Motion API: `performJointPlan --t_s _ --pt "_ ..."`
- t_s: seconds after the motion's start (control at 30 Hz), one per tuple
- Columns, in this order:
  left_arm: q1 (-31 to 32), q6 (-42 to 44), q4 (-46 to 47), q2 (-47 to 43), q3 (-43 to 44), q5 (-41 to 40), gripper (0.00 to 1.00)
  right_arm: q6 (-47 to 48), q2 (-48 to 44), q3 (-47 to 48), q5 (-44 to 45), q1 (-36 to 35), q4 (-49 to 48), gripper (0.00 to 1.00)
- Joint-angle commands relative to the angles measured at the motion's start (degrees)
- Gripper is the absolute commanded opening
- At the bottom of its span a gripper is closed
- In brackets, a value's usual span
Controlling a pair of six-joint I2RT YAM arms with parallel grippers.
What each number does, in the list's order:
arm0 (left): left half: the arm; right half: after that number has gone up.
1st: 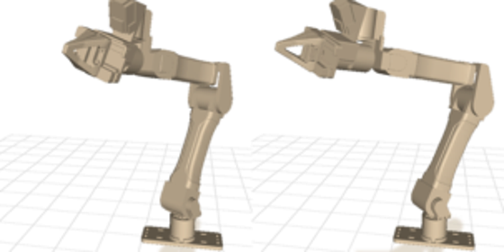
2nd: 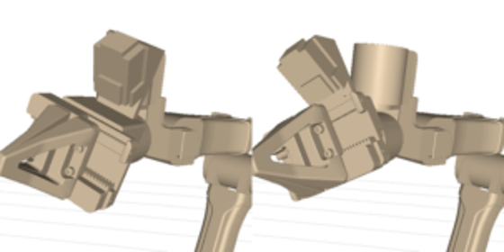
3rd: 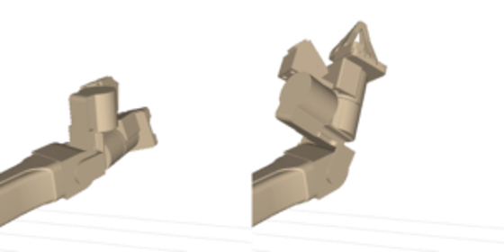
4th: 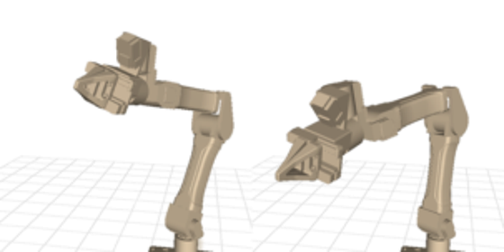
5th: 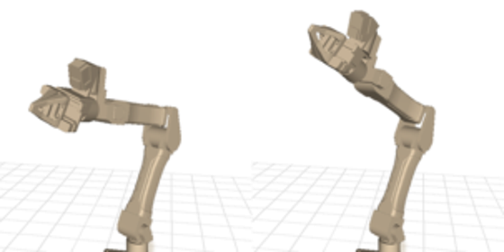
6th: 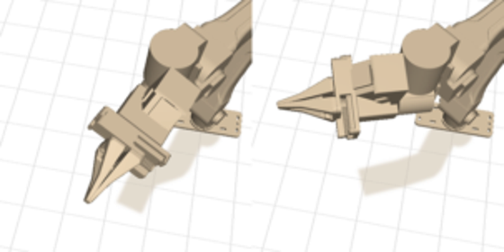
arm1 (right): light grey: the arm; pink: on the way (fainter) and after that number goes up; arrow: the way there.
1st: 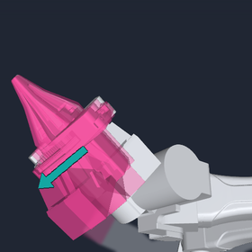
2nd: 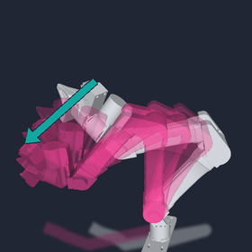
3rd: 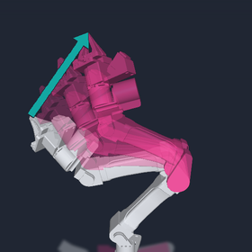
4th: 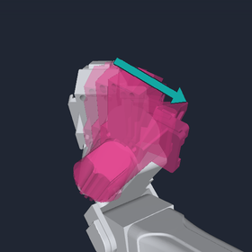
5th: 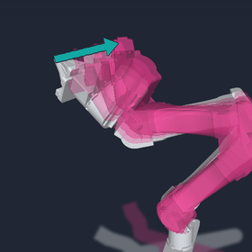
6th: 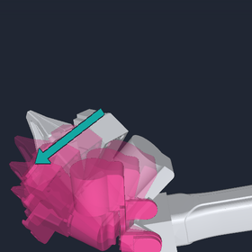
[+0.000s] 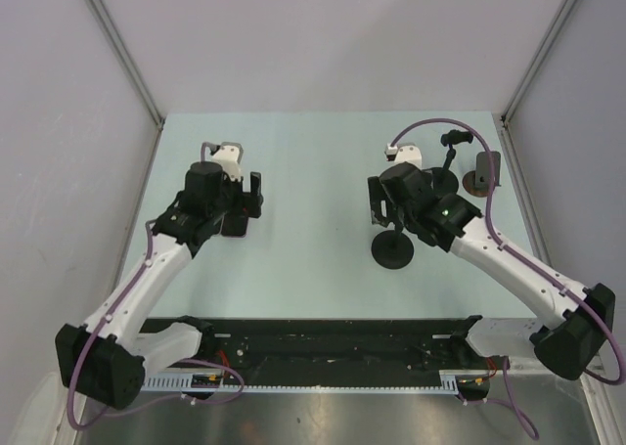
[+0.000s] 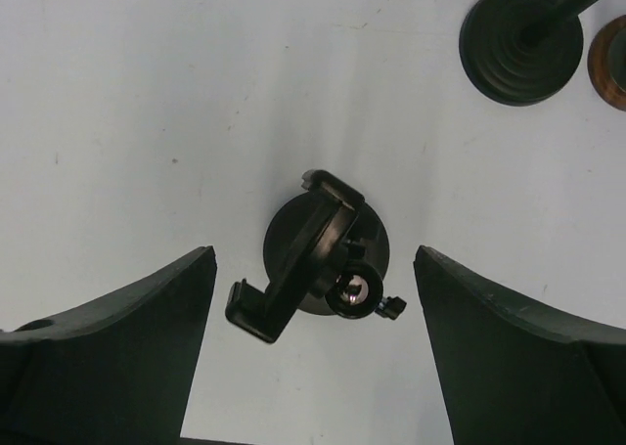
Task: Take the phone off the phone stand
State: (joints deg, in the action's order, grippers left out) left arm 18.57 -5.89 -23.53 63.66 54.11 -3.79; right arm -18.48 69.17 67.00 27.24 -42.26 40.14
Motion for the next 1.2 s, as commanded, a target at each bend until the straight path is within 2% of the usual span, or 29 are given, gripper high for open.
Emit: performJointPlan --t_s 0.0,0.07,0.3,0.37,0.4,0.43,0.5,0.6,0.67,0.73,0.83,0.87,0.97,1.13,1.17 --pt "0.1 2.9 2.6 -6.1 -4.8 2.7 1.0 -2.3 3.5 4.6 3.8 0.3 0.9 0.82" --pt "0.1 2.9 2.8 -8.0 -6.3 2.9 1.0 -2.3 5.5 4.9 2.4 1.0 0.6 0.77" --pt "2.9 3.1 4.5 -11.5 -11.9 2.0 1.0 3.6 10.0 6.9 -6.1 2.5 -0.3 0.45" --pt "4.4 3.3 5.1 -12.0 -12.5 1.2 1.0 9.1 10.3 7.1 -9.6 2.7 -1.4 0.35" --pt "4.7 3.4 5.2 -12.4 -12.6 1.2 1.0 11.4 10.2 7.2 -10.8 2.8 -1.7 0.25" --pt "5.3 3.5 5.3 -12.6 -12.7 1.2 1.0 15.2 10.2 7.3 -12.1 2.9 -1.9 0.19" --pt "5.9 3.8 5.8 -12.9 -13.0 1.3 1.0 20.9 10.0 7.4 -19.6 3.6 -2.3 0.08" --pt "6.6 4.3 5.9 -13.5 -13.1 1.3 1.0 32.1 9.5 7.4 -32.0 3.6 -0.8 0.03" --pt "6.8 4.6 6.1 -13.7 -13.1 1.3 1.0 40.3 9.2 7.4 -40.6 3.5 1.0 0.05" --pt "6.8 4.6 6.0 -13.7 -13.1 1.5 1.0 44.5 9.1 7.5 -43.1 3.3 2.4 0.06" --pt "6.8 4.7 6.0 -14.0 -13.1 1.9 1.0 48.1 9.9 8.4 -43.2 3.9 4.3 0.14" --pt "6.8 4.7 6.0 -13.8 -13.1 1.9 1.0 48.6 10.3 8.8 -42.9 4.2 4.9 0.28" --pt "6.8 4.7 6.1 -13.6 -13.1 1.9 1.0 48.7 11.0 10.2 -40.3 4.8 5.6 0.53" --pt "6.8 4.6 6.1 -13.2 -13.1 1.9 1.0 45.7 9.9 10.3 -36.2 5.0 2.6 0.77" --pt "6.8 4.5 6.2 -13.0 -13.1 1.9 1.0 44.6 8.5 10.3 -35.4 4.8 1.8 0.85"
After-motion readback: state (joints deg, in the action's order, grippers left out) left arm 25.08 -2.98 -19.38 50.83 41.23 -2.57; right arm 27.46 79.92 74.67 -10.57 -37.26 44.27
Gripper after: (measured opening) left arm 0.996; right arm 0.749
